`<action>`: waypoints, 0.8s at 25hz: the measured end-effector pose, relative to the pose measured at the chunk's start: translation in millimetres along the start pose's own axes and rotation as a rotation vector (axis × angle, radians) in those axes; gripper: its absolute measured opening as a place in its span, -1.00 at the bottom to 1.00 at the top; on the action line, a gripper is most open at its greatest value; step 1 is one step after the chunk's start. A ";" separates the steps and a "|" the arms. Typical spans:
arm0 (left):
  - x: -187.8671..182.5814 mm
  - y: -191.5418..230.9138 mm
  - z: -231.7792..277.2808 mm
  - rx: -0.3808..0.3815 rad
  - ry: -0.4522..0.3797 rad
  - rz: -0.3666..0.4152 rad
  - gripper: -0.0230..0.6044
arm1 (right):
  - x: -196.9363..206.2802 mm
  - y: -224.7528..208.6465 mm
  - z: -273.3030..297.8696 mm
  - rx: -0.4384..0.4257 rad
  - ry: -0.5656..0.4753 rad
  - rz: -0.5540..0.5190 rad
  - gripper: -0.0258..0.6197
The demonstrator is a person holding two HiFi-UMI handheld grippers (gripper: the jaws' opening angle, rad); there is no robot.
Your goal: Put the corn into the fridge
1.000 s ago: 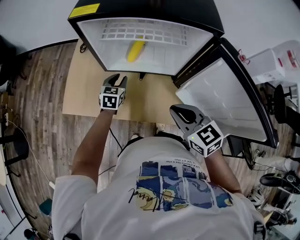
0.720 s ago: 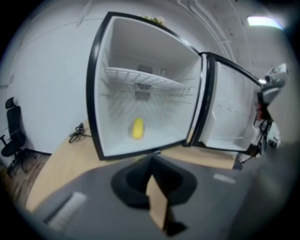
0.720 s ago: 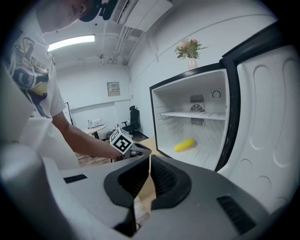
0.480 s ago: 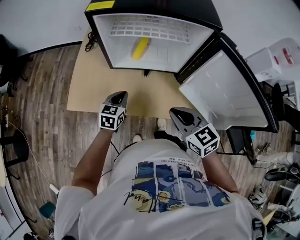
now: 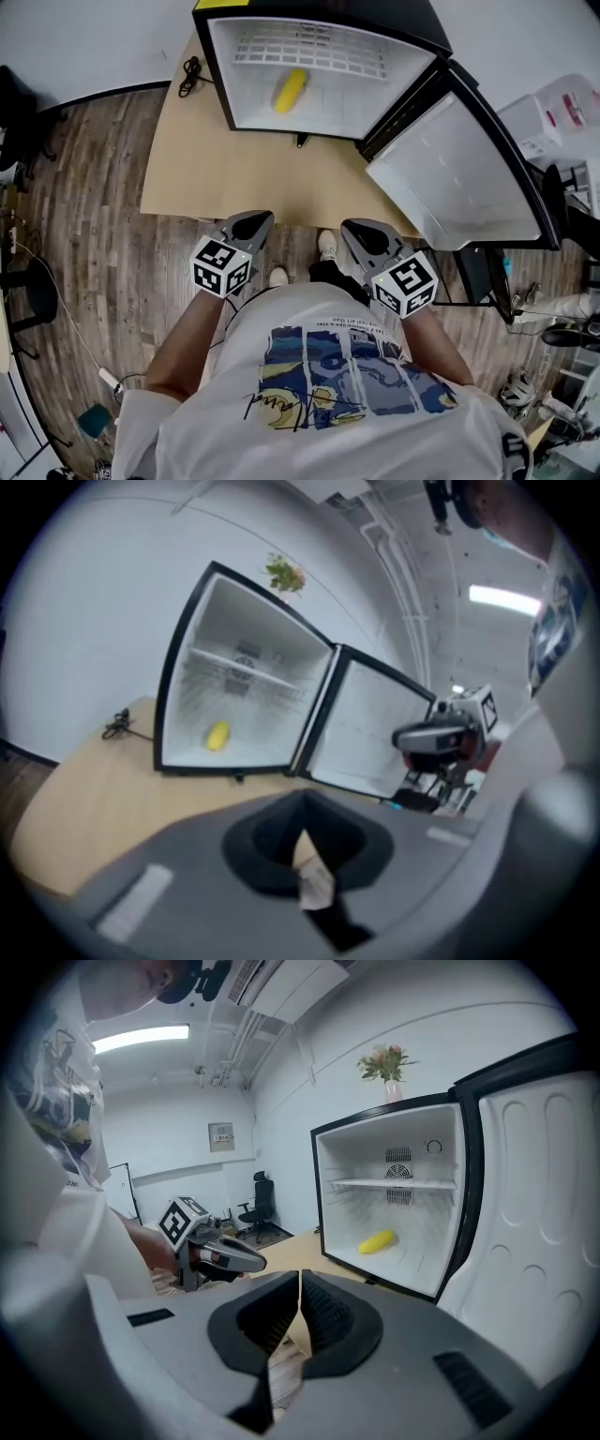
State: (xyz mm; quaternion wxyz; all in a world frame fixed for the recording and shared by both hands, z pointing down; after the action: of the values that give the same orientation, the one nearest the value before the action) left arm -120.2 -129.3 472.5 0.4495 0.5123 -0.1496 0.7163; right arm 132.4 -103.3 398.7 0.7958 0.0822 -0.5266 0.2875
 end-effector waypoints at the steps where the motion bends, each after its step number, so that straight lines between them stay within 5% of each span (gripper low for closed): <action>1: 0.0 -4.0 -3.7 0.027 -0.010 -0.013 -0.90 | 1.0 2.4 0.3 0.002 0.002 0.001 -0.87; 9: -0.5 -24.5 -23.0 0.087 -0.002 0.075 -0.90 | 5.0 18.0 6.9 0.003 0.002 -0.003 -0.87; 20: 6.8 -31.1 -45.8 0.123 0.012 0.071 -0.90 | 4.6 35.7 5.8 0.001 0.007 -0.033 -0.87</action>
State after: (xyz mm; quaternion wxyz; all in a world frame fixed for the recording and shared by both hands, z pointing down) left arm -123.4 -77.9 451.0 0.3926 0.5290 -0.1208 0.7426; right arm 109.7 -74.8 399.1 0.8021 0.0903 -0.5223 0.2750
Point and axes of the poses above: the fingertips, and each gripper's own axes: z forward along the fingers, y to its left, x out of its underside, the point moved 9 cm from there along -z, backward along the fingers, and after that the axes turned 10 degrees about -x, right-handed, at the moved point
